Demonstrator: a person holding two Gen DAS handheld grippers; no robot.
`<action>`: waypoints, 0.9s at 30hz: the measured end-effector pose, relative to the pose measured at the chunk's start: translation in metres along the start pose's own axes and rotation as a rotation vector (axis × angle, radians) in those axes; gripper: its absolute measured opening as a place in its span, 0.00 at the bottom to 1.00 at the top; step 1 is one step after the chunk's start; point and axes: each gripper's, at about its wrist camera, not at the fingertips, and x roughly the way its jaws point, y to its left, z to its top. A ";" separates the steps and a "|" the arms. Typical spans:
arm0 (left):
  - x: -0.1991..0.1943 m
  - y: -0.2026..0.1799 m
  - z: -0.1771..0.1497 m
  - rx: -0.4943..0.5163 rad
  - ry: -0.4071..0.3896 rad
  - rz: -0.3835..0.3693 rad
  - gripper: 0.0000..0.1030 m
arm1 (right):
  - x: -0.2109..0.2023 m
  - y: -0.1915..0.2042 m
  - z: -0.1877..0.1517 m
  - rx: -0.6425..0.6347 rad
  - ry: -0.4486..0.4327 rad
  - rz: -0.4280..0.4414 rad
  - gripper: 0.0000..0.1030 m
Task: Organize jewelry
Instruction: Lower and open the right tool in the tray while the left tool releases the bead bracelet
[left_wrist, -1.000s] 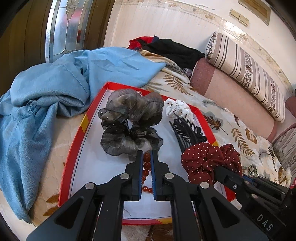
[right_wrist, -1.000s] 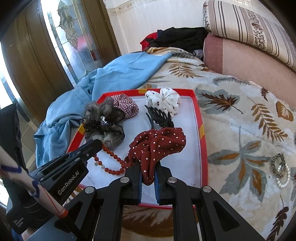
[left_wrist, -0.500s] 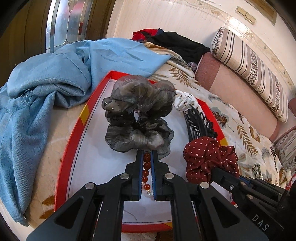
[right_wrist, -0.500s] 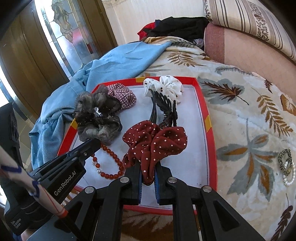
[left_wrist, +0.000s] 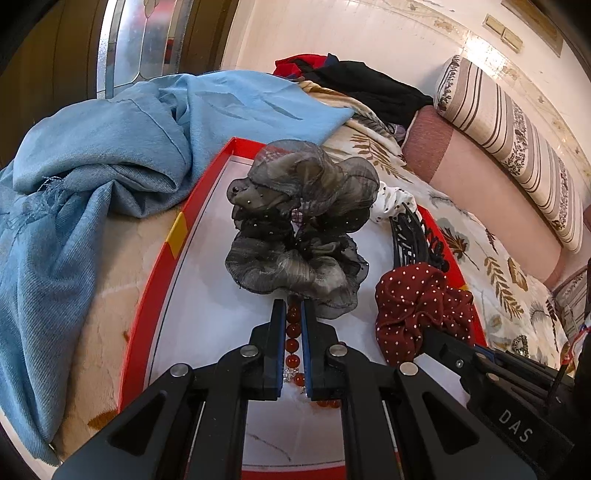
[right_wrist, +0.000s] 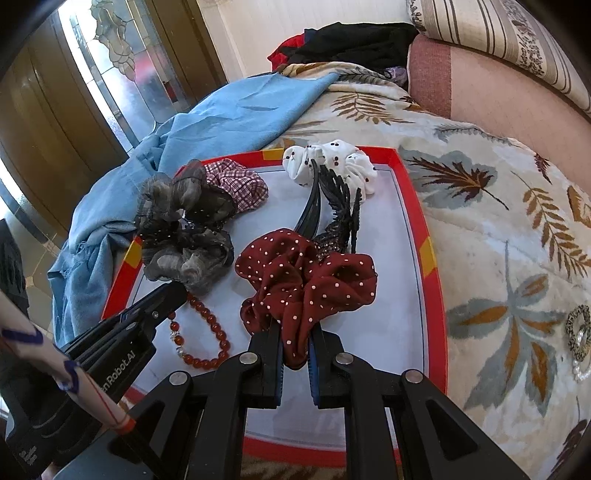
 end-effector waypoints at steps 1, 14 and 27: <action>0.001 0.000 0.001 0.000 0.000 0.000 0.07 | 0.002 -0.001 0.001 0.002 0.001 -0.001 0.12; 0.005 0.000 0.003 0.002 0.005 0.010 0.07 | 0.004 -0.006 0.003 0.007 0.012 0.012 0.33; -0.024 -0.003 0.002 0.000 -0.039 0.014 0.27 | -0.029 -0.005 -0.006 0.009 -0.030 0.041 0.41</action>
